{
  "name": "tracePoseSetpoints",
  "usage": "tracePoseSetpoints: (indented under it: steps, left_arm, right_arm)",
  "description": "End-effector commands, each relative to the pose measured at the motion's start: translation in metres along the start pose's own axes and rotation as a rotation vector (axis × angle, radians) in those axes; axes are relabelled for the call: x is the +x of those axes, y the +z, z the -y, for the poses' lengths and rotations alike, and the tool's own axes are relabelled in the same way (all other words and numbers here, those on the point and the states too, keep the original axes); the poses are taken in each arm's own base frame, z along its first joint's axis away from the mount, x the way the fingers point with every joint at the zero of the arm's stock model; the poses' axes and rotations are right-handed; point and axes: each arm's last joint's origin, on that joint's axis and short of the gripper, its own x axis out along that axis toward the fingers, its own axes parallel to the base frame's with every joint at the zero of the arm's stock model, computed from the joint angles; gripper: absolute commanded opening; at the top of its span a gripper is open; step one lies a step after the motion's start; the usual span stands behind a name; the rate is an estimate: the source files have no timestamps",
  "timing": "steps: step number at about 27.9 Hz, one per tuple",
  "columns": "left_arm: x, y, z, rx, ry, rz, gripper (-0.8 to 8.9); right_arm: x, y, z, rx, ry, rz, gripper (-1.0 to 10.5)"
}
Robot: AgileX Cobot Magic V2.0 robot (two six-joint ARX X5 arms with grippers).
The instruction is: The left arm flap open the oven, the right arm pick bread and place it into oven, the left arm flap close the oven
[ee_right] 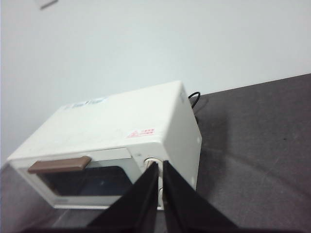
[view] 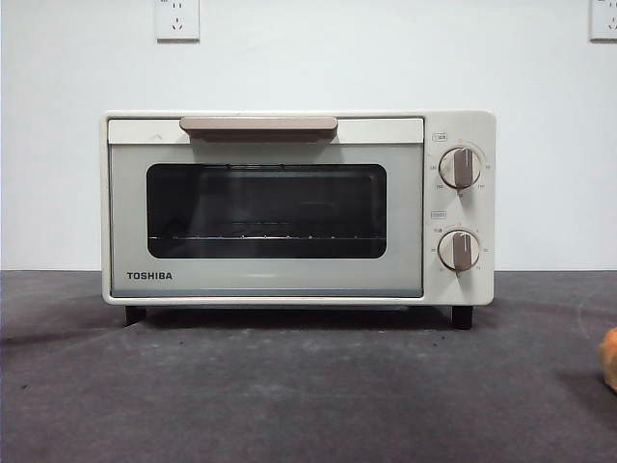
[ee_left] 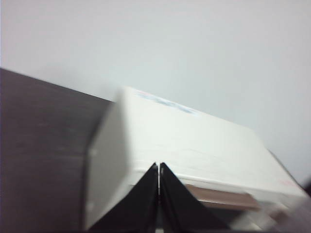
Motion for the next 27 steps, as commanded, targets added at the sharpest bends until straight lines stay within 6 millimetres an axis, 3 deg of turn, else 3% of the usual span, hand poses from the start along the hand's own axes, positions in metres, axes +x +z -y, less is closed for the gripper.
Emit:
tracePoseSetpoints:
  steps: [1,7,12,23,27]
  left_arm:
    - [0.006,0.014,0.010,0.050,-0.081,-0.076,0.10]
    - [0.011,0.036,0.028,0.143,-0.155,-0.206,0.10]
    - [0.014,0.049,0.042,0.184,-0.271,-0.265,0.10]
    - [0.002,0.045,0.055,0.232,-0.482,-0.341,0.14]
    - [0.000,0.045,0.055,0.241,-0.484,-0.336,0.98]
  right_arm:
    - [-0.002,0.017,-0.008,-0.090,0.041,-0.029,0.1]
    - [0.003,0.039,-0.017,-0.188,0.140,-0.133,0.1]
    - [0.013,0.045,-0.020,-0.223,0.212,-0.203,0.1]
    - [0.019,0.043,-0.025,-0.245,0.333,-0.246,0.1]
    - [0.019,0.041,-0.025,-0.228,0.327,-0.266,0.4]
